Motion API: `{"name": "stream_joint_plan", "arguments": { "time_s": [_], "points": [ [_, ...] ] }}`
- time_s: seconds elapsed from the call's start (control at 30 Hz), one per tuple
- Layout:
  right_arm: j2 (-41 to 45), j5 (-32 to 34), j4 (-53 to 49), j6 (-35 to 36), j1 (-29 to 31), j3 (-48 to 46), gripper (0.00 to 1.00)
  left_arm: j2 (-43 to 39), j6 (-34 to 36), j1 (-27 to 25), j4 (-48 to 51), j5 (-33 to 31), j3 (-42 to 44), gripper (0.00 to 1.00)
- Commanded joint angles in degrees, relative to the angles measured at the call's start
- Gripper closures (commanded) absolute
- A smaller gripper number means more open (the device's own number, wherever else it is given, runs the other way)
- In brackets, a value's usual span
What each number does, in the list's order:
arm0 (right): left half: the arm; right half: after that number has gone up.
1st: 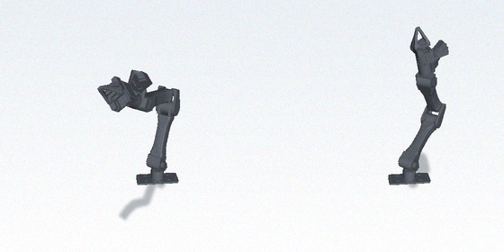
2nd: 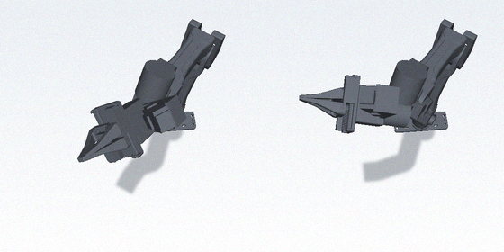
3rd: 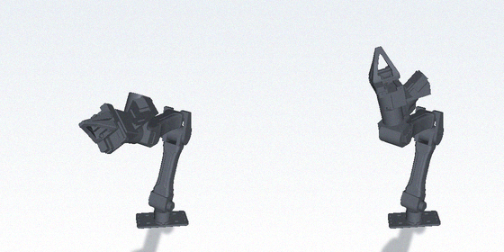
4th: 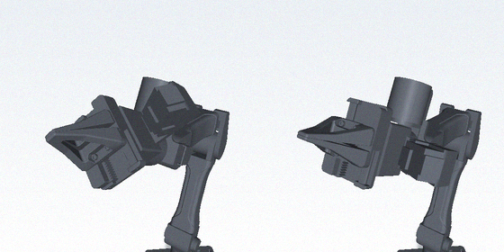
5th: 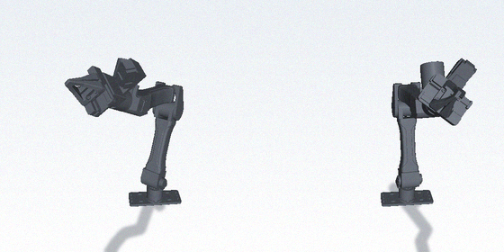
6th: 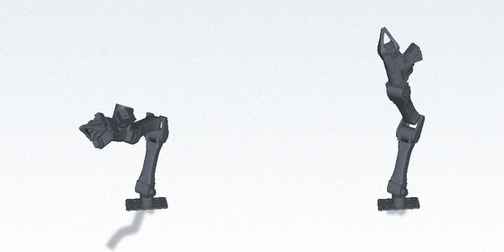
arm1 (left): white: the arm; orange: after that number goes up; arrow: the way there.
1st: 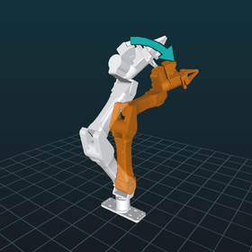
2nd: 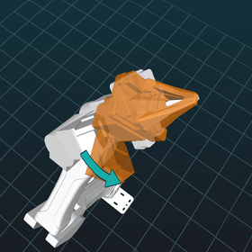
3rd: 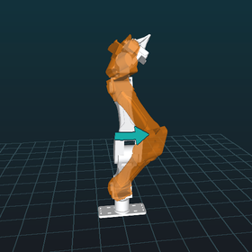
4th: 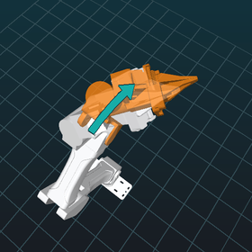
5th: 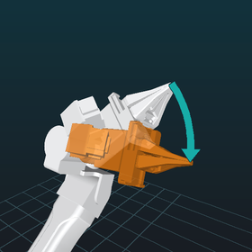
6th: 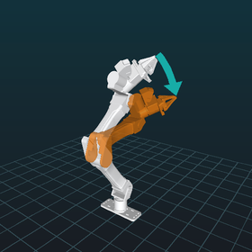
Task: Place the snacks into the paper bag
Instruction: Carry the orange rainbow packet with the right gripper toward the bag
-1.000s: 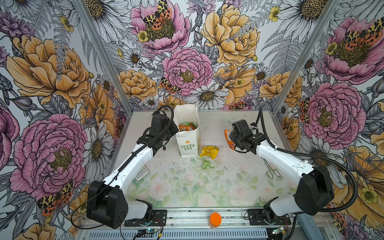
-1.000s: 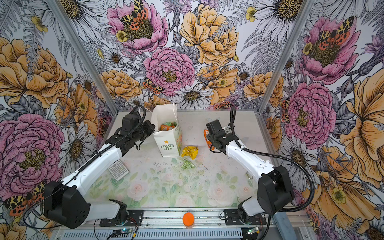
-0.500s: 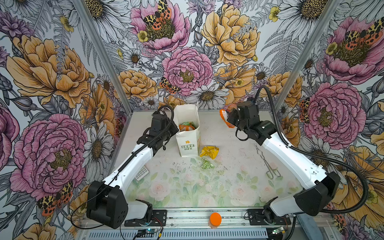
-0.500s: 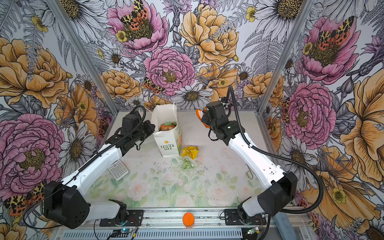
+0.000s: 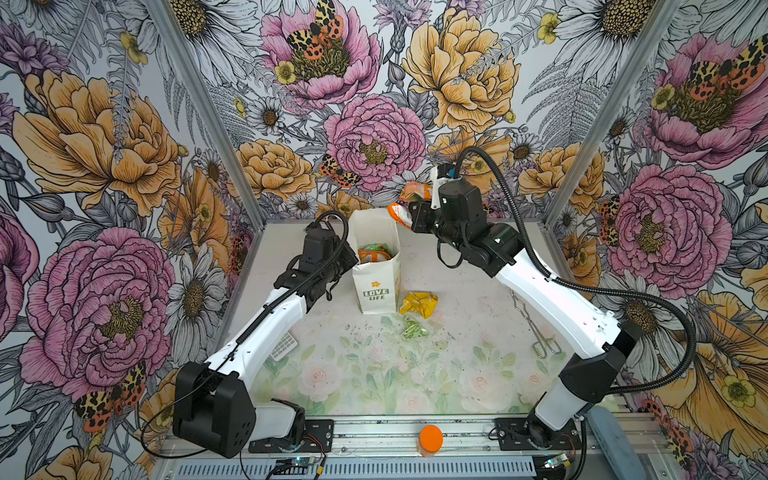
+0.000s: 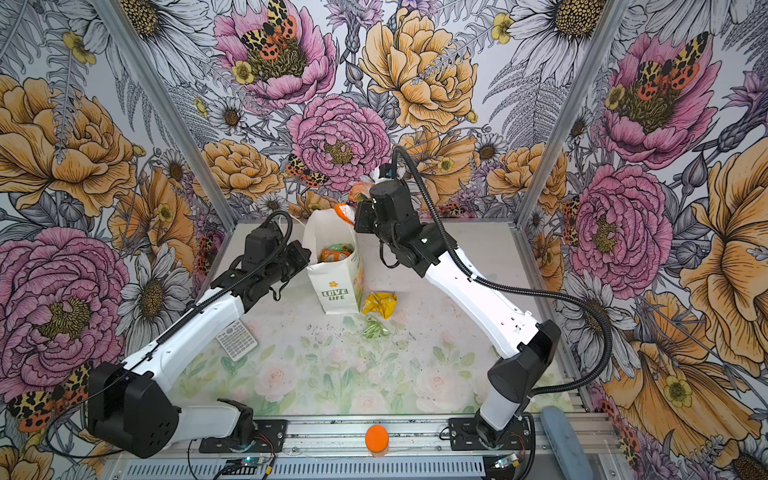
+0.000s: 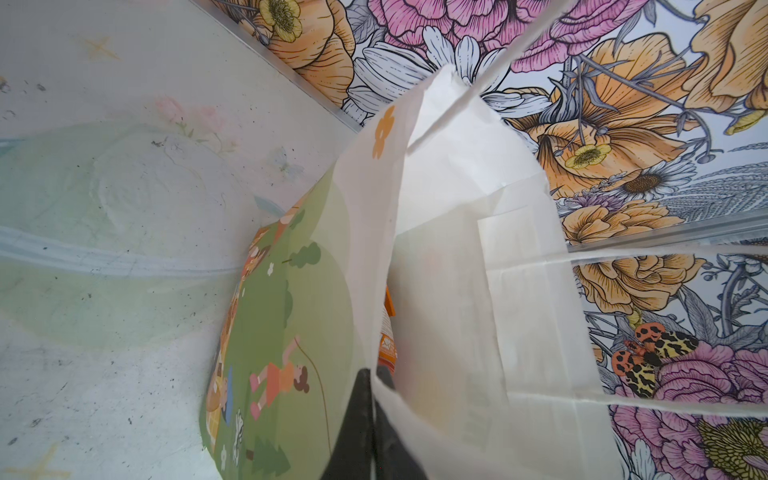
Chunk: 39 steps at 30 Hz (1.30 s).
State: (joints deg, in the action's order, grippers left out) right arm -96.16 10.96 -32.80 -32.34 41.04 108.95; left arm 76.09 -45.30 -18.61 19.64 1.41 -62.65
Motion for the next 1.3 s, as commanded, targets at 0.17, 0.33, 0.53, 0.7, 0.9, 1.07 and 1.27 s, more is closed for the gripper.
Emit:
{"name": "stream_joint_plan", "arguments": {
  "time_s": [0.17,0.33,0.53,0.7,0.9,1.07,1.27],
  "points": [
    [-1.2,-6.7,7.5,6.6,3.2,3.2,0.87,-0.2,0.1,-0.3,2.7,-0.1,0.7,1.00],
    [-3.1,-6.8,7.6,9.0,4.1,5.2,0.87,-0.4,0.1,-0.3,2.6,0.0,0.7,1.00],
    [-5.9,-7.1,7.6,10.6,6.5,8.4,0.87,-0.5,0.1,-0.3,2.7,-0.2,0.7,1.00],
    [-8.0,-7.2,7.6,11.3,7.2,10.8,0.87,-0.4,0.1,-0.3,2.7,-0.2,0.5,1.00],
    [-10.7,-6.9,7.5,11.6,7.5,12.7,0.87,-0.2,0.1,-0.2,2.7,0.0,0.5,1.00],
    [-12.3,-6.4,7.5,11.5,7.6,13.0,0.87,-0.2,0.3,-0.1,2.6,0.1,0.4,1.00],
    [-12.6,-3.8,7.3,11.9,7.5,11.6,0.87,-0.5,0.3,-0.1,2.7,0.1,0.7,1.00]
  ]
}}
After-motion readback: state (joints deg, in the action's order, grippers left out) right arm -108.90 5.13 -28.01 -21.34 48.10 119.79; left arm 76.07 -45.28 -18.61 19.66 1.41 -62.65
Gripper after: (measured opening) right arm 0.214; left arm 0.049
